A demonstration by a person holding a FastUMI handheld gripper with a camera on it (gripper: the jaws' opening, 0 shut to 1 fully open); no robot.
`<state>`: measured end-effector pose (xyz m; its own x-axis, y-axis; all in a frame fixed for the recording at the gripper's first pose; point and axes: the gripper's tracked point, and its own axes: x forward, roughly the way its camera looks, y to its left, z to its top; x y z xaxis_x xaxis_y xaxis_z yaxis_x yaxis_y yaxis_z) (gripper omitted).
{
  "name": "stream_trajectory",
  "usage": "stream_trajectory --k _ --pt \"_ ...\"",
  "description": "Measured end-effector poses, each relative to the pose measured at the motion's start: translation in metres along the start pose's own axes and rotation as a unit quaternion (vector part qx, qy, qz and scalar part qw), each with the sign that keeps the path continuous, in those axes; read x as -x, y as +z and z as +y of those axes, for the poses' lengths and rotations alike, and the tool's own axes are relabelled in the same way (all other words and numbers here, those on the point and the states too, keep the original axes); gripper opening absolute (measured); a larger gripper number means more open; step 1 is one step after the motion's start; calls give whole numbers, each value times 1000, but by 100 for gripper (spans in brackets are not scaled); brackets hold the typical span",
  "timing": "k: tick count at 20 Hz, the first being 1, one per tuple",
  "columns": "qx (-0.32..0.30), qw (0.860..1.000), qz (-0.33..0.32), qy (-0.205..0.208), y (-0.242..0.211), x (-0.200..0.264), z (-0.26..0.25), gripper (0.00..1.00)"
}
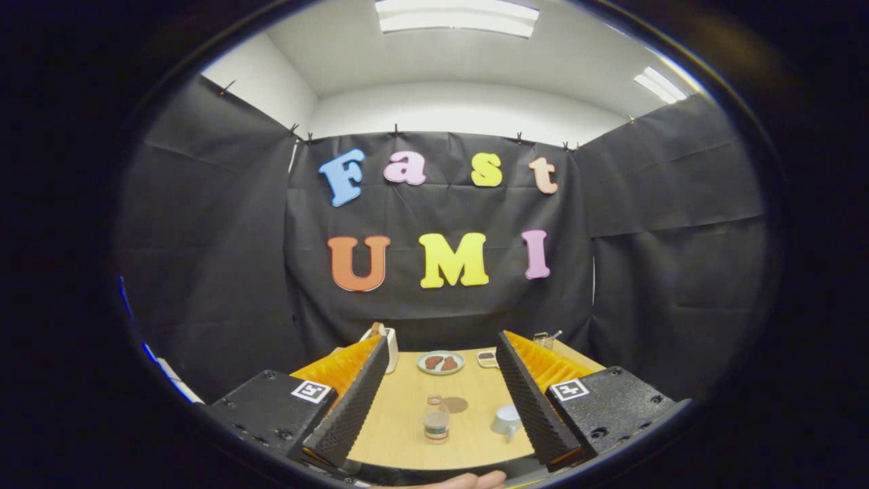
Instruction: Take the bottle from table, then pour the juice into the cup, finally place the bottle on the coaster
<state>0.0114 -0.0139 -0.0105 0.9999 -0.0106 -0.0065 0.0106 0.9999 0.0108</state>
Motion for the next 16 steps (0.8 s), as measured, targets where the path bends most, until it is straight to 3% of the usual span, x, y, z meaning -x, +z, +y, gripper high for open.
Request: stream_trajectory --k 6,11,16 --pt "-11 1000 6 11 -16 -15 1 100" --pt "13 1000 7 -17 -34 -23 -8 100" --pt "0 1000 -10 -14 -58 -41 -6 100"
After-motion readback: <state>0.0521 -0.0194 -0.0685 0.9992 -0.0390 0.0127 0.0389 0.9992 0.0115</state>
